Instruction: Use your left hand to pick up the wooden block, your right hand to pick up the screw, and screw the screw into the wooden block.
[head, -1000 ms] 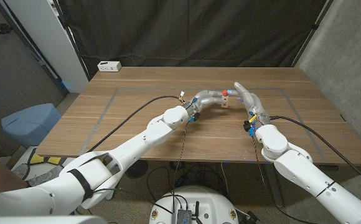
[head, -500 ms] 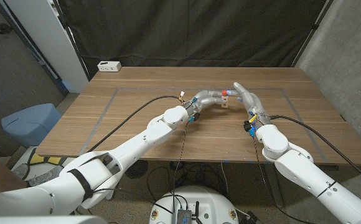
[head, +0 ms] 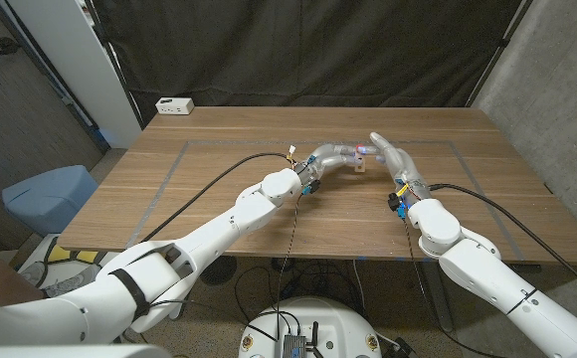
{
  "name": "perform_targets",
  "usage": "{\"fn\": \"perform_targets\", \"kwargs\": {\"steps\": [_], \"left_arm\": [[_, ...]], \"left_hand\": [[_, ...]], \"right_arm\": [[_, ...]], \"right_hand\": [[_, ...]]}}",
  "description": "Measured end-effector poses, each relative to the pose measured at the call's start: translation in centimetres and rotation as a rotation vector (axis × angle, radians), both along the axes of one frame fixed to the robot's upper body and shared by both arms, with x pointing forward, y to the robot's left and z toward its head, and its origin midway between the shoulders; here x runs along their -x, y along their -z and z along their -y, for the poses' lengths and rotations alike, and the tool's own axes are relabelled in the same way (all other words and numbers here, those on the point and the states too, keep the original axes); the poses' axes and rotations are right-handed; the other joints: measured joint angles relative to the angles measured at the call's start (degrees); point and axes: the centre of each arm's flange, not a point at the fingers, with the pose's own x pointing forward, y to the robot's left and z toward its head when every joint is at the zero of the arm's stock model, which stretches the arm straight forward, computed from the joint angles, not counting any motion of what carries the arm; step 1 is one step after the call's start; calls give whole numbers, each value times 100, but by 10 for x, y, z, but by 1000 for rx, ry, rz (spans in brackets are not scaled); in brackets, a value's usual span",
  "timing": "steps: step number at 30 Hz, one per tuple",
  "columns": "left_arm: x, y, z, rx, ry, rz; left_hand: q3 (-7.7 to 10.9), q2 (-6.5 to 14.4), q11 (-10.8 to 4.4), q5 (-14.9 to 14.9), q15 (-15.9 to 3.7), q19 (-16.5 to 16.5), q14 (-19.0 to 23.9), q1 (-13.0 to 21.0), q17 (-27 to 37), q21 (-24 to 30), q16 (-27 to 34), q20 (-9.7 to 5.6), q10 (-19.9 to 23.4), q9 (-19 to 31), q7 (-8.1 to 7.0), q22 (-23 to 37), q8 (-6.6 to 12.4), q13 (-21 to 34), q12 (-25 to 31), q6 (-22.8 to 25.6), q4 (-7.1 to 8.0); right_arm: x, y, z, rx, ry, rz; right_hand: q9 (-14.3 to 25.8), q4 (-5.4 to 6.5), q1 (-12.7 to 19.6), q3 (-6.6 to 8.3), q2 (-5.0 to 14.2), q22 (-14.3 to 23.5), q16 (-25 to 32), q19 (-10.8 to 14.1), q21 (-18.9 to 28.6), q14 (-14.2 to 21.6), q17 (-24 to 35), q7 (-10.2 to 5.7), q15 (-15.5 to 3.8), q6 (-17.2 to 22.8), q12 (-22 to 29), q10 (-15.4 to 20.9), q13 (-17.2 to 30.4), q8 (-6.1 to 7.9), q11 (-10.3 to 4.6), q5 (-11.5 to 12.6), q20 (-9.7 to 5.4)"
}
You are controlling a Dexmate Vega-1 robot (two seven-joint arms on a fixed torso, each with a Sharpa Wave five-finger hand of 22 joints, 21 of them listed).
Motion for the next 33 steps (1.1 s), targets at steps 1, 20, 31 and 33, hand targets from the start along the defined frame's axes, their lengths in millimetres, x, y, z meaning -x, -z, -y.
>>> {"fn": "perform_targets", "kwargs": {"steps": [1,20,31,33], "left_arm": [[0,0,0,0,0,0],[-1,1,1,-1,0,-2],[1,0,-1,0,-2,5],[1,0,-1,1,-2,6]], "left_hand": [[0,0,0,0,0,0,0,0,0,0,0,0,0,1,0,0,0,0,0,0,0],[0,27,-2,7,0,0,0,-22,0,0,0,0,-1,3,0,0,-2,0,0,0,0],[0,28,-3,2,0,0,0,-21,0,0,0,0,-2,1,0,0,-20,0,0,0,0],[0,29,-3,1,0,0,0,-21,0,0,0,0,-2,0,0,0,-19,0,0,0,0]], "right_arm": [[0,0,0,0,-1,0],[0,3,5,-25,14,1],[2,1,10,-37,38,13],[2,0,11,-39,42,15]], "right_hand": [[0,0,0,0,0,0,0,-1,0,26,0,10,16,10,0,0,0,0,0,0,1],[17,-56,46,56,46,0,34,411,85,247,-31,61,-86,183,0,247,0,-40,162,0,-165],[17,-79,46,79,46,0,55,532,84,374,-30,61,-22,182,0,374,0,-113,300,0,-103],[16,-73,46,120,46,0,55,558,84,380,-30,37,-15,158,0,365,0,-134,310,0,-78]]}}
